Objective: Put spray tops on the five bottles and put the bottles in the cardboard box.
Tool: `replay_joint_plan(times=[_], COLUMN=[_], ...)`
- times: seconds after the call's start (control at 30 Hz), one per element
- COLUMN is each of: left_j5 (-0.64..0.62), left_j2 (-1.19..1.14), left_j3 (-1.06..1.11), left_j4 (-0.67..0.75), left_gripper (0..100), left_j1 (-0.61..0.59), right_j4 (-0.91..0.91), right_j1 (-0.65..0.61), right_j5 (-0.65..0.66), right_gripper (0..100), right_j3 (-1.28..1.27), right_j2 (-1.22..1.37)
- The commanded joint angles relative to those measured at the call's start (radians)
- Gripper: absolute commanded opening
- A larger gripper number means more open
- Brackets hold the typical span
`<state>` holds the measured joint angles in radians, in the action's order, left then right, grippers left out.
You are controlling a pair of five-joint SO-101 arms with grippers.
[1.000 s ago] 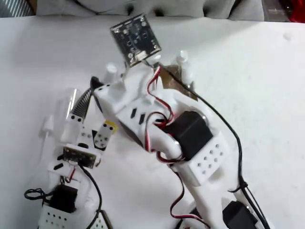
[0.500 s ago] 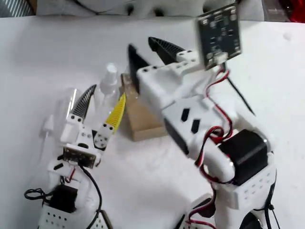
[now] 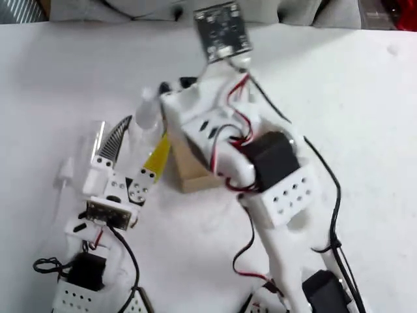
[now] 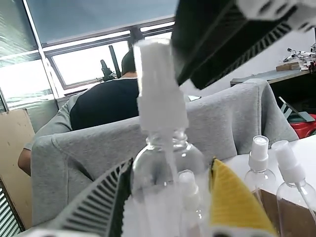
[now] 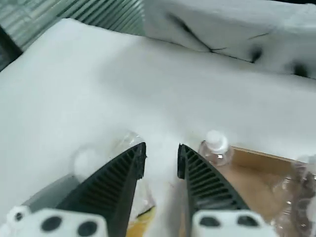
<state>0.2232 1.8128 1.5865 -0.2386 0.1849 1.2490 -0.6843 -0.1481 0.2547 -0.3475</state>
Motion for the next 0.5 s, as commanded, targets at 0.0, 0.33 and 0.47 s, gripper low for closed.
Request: replay_joint_plan(times=[0.0,0.33,0.47], left_j5=[-0.011,-0.012,-0.109], left_j2=[0.018,0.018,0.018], left_j3=[-0.008,-0.008,-0.015], left_j4=[0.028,0.023,0.023], left_gripper=[2,2,2], left_j1=[0.004,0.004,0.002], right_j4=[-0.015,0.050,0.137], right_j1=[-0.044,0.079,0.166], right_j5=[0.002,0.003,0.003], right_gripper=[7.7,7.7,7.7], right_j3=[0.006,0.006,0.006], right_j2=[-0.028,-0.064,-0.062])
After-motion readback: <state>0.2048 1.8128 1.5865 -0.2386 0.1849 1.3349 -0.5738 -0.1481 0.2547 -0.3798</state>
